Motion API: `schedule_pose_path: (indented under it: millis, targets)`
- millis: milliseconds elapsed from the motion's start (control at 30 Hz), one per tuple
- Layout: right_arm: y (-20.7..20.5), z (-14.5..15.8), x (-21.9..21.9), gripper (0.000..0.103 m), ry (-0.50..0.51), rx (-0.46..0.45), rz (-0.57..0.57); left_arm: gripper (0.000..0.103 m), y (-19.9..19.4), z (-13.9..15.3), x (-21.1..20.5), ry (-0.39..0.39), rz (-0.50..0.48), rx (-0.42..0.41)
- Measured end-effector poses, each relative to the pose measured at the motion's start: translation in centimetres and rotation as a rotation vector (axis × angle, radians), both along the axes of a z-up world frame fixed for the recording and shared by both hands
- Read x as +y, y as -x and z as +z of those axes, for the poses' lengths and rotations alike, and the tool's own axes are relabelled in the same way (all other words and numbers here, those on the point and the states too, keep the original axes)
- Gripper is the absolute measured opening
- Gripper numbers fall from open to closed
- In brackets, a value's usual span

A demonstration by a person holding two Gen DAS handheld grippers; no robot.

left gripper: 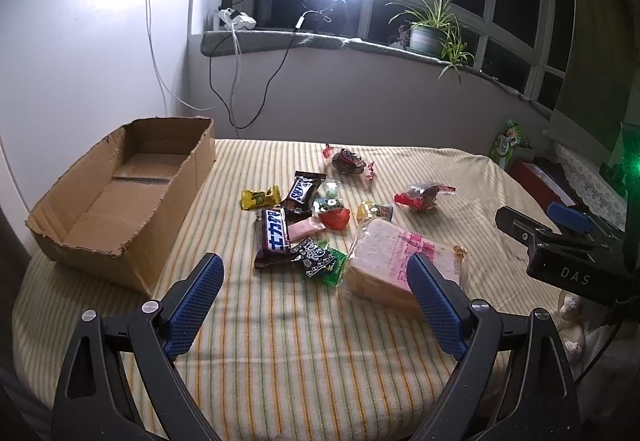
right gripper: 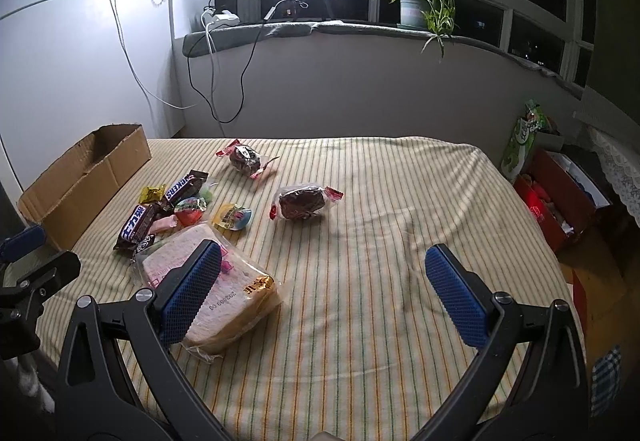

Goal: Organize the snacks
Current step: 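Move the right gripper toward the bagged bread loaf, then close the right gripper on the bagged bread loaf and lift it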

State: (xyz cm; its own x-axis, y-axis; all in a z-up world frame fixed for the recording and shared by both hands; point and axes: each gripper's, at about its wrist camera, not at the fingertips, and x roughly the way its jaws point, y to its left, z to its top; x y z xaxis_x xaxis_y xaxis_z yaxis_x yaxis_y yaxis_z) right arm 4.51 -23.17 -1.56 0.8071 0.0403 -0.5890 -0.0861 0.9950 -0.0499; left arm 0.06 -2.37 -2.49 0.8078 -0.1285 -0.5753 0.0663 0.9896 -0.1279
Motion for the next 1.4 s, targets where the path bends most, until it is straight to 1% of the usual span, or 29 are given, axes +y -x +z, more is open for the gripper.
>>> schedule_pose_path:
  millis: [400, 600, 700, 767, 867, 933, 1000, 1067, 1167, 1233, 1400]
  targets:
    - [-0.5, -0.4, 0.2, 0.103, 0.007, 0.023, 0.024, 0.092, -0.7, -0.6, -0.5, 0.028, -0.033, 0.030]
    - [-1.4, -0.9, 0.6, 0.103, 0.003, 0.042, 0.068, 0.091, -1.1, -1.4, -0.8, 0.051, -0.052, 0.059]
    - [-2.0, -1.3, 0.8, 0.098, -0.004, 0.066, 0.114, 0.090, -1.3, -2.0, -1.0, 0.074, -0.069, 0.082]
    - [-2.7, -1.7, 1.0, 0.095, -0.021, 0.100, 0.157, 0.090, -1.5, -2.3, -1.2, 0.080, -0.076, 0.092]
    - [-3.7, -2.2, 1.0, 0.093, -0.090, 0.171, 0.234, 0.089, -1.7, -2.7, -1.5, 0.089, -0.086, 0.106]
    - [-4.1, -2.6, 1.4, 0.090, -0.098, 0.200, 0.275, 0.086, -1.9, -3.0, -1.5, 0.105, -0.094, 0.119]
    - [-4.4, -3.0, 2.0, 0.090, -0.092, 0.225, 0.319, 0.084, -2.1, -3.3, -1.6, 0.117, -0.104, 0.133]
    - [-4.9, -3.4, 2.3, 0.089, -0.113, 0.258, 0.353, 0.081, -2.3, -3.6, -1.8, 0.127, -0.117, 0.146]
    - [-6.0, -4.1, 2.1, 0.088, -0.172, 0.324, 0.391, 0.080, -2.4, -3.8, -2.1, 0.135, -0.133, 0.159]
    - [-6.6, -4.5, 2.0, 0.086, -0.191, 0.359, 0.407, 0.075, -2.6, -3.9, -2.4, 0.140, -0.147, 0.169]
    - [-7.9, -5.1, 1.8, 0.086, -0.226, 0.430, 0.453, 0.075, -2.8, -4.2, -3.0, 0.145, -0.169, 0.181]
